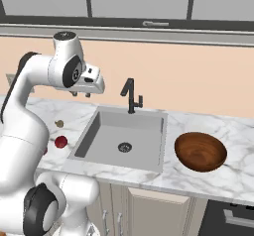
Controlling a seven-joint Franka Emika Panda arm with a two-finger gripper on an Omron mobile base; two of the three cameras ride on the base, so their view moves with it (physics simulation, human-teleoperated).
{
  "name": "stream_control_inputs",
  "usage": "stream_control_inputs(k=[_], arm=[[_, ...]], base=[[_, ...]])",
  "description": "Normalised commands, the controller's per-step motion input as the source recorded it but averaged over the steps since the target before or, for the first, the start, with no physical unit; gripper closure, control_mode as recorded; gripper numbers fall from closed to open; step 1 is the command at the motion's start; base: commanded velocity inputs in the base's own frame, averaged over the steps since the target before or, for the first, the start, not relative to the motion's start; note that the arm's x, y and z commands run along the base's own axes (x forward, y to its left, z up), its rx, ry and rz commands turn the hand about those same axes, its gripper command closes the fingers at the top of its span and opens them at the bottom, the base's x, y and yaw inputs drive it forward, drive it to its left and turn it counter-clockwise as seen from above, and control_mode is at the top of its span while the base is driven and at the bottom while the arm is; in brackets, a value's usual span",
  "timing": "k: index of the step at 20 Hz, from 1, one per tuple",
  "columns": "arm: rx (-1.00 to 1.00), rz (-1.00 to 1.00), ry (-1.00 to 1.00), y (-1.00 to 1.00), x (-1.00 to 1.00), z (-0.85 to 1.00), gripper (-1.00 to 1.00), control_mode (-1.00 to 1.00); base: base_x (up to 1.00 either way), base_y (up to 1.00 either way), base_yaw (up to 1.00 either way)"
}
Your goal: There is a mixed pile of frozen fruits and vegetables on the counter. Locate all the frozen vegetables and place the items in a bowl on the counter. Take all the frozen fruits and defrost them in a running sink.
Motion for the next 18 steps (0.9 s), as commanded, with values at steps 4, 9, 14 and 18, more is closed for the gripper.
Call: stream_control_inputs(k=[4,9,14,18], arm=[[0.0,0.0,0.0,0.03,-0.02,-0.01,-1.0,-1.0],[0.0,-0.01,0.01,0.28,-0.04,-0.07,-1.0,-1.0],[-0.01,-0.01,0.02,0.46,-0.05,-0.1,-1.0,-1.0],[-0.01,0.0,0.0,0.49,-0.13,-0.2,-1.0,-1.0]], base=[[0.0,0.0,0.0],[0.0,0.0,0.0],[0.0,0.0,0.0],[0.0,0.0,0.0]])
